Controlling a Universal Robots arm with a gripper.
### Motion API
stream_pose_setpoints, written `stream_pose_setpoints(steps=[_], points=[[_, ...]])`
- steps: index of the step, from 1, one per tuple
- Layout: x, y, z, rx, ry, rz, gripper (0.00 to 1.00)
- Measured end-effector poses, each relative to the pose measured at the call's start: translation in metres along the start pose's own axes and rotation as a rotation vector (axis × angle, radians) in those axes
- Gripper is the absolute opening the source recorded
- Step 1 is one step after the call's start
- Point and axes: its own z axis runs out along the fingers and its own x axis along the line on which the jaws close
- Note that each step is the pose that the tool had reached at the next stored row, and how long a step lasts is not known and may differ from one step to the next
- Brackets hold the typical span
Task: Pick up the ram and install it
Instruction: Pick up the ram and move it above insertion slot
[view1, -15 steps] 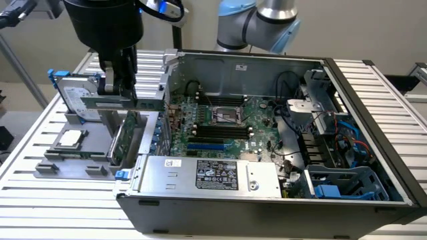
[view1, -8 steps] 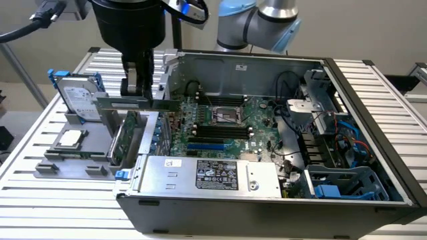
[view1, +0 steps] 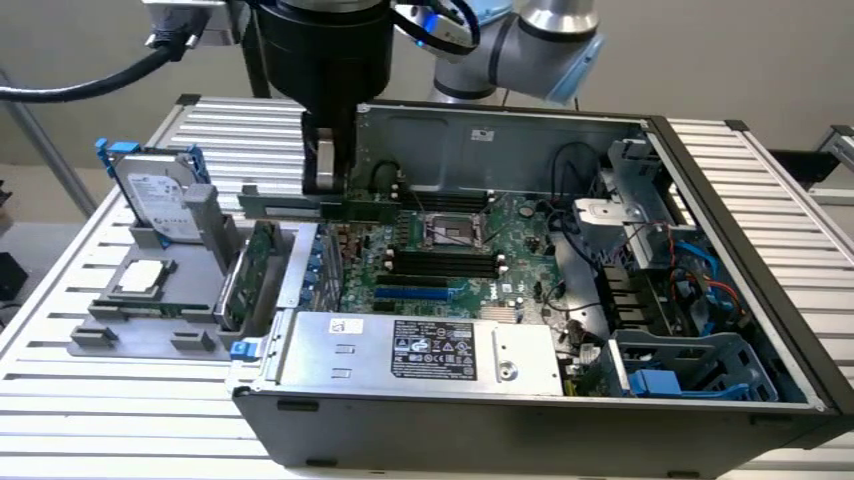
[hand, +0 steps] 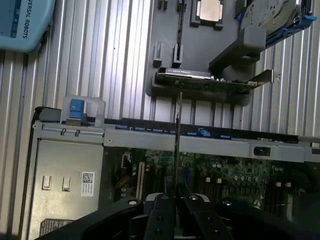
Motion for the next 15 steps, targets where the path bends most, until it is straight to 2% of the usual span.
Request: stream_pose_setpoints(steps=[5, 15], points=[[-0.002, -0.0234, 0.0038, -0.0053, -0.0004, 0.000, 0.00], [-0.010, -0.0700, 0.0109, -0.0109, -0.0011, 0.001, 0.00]])
